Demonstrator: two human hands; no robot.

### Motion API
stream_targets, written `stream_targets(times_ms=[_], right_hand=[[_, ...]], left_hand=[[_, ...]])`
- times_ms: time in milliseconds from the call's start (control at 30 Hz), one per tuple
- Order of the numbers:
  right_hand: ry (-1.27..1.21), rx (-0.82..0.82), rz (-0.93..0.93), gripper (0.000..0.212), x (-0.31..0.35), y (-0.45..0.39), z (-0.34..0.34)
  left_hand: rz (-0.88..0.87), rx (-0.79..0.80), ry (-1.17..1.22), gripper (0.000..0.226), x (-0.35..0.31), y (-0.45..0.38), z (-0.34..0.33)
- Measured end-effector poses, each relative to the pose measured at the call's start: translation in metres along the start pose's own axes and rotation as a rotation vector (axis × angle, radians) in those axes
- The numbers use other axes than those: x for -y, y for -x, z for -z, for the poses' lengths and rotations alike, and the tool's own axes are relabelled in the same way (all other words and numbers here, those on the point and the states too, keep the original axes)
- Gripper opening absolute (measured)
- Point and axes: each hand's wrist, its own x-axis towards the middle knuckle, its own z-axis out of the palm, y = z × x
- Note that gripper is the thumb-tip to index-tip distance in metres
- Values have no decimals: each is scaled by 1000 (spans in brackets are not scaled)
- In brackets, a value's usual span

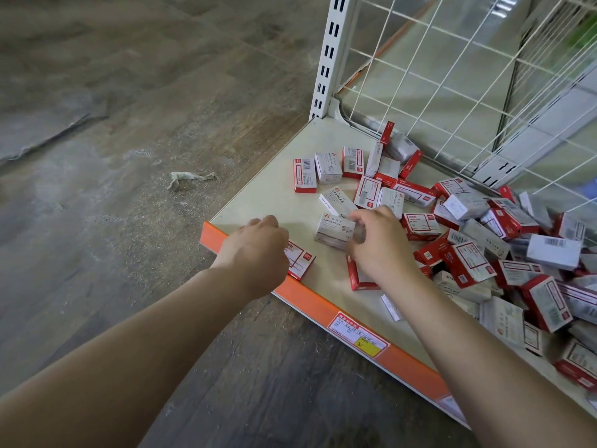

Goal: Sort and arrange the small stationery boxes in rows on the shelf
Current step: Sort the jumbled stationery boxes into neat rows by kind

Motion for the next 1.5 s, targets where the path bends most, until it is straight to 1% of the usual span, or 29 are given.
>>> stream_targets(times_ms=[167,300,400,600,733,867,933,1033,1267,1500], right_hand=[[120,76,-28,47,-6,-8,-6],[149,89,-30,40,-8,-16,-9],[64,78,-40,40,-8,-16,-9],[-168,-80,-18,44,-16,1,3],[-250,-84,-8,35,-26,17,19],[-310,-46,-4,35,-32,38,31],[-309,-22,-2,37,-32,48,35],[-315,13,10,38,-31,62,38],[-329,13,55,37,-34,74,41],[-285,50,9,43,-38,78,40]], left_hand=[[5,-43,35,31,-4,1,-1],[-23,-34,85,33,-5,5,-1],[-39,-31,94,32,-8,8,-2],[-46,-56,108,34,-30,11,-3],[23,-71,280,34,-44,9,-3],[66,-82,469,36,-57,10,0],[59,-44,555,39,-61,10,1],[3,31,652,44,-66,12,0],[-28,19,639,38,-69,16,-4],[-56,38,586,38,-71,14,-11]])
